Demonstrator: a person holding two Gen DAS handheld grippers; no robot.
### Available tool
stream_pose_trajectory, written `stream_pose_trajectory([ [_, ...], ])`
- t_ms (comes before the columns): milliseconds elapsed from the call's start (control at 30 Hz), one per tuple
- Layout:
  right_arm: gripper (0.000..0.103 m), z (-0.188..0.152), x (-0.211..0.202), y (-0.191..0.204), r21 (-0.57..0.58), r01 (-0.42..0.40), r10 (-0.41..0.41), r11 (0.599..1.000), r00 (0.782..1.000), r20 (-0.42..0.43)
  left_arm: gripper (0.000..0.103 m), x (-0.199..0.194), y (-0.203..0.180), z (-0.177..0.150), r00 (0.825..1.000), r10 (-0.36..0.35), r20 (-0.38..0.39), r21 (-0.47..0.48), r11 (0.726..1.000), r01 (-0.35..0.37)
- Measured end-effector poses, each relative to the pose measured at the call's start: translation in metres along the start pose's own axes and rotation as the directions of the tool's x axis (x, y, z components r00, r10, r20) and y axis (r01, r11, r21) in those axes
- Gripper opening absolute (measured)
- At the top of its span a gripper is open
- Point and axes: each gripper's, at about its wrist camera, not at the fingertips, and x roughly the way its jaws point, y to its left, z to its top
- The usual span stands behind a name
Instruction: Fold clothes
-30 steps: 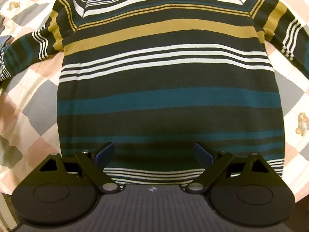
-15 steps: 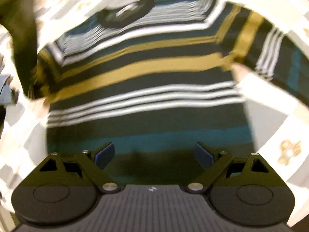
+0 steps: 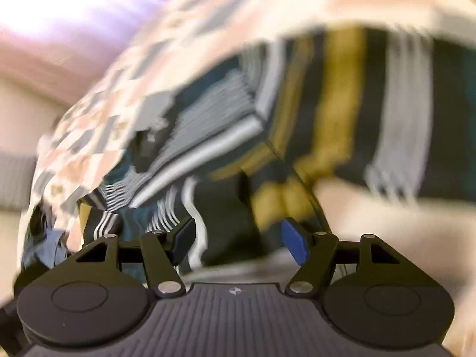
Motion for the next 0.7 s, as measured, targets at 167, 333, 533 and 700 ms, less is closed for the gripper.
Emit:
stream_pose_trajectory([
  [167,0.074,0.02,0.044,0.011,-0.149,0.022,-0.022,0.989,1.0,-0.003,0.031,0.008,0.039,0.011,0.999,0.046,0.015,-0.07,0.997,-0.045],
  [333,0.003,0.021,0.073,0.034,-0.251,0.008,-0.035,0.968,0.994,-0.101,0.029,0.027,0.054,0.023,1.0,0.029,-0.01,-0.1,0.994,-0.03],
  [533,0.002,0.051,-0.035,0.081,-0.375,0.026,0.06,0.927,0.974,0.216,0.02,0.056,0.064,0.071,1.0,-0.002,0.024,-0.018,1.0,0.002],
  [700,0.003,0.057,-0.023,0.047,-0.272,0.128,-0.082,0.954,0.981,0.176,0.014,0.106,0.055,0.104,0.998,-0.056,-0.009,0.039,0.998,0.056],
])
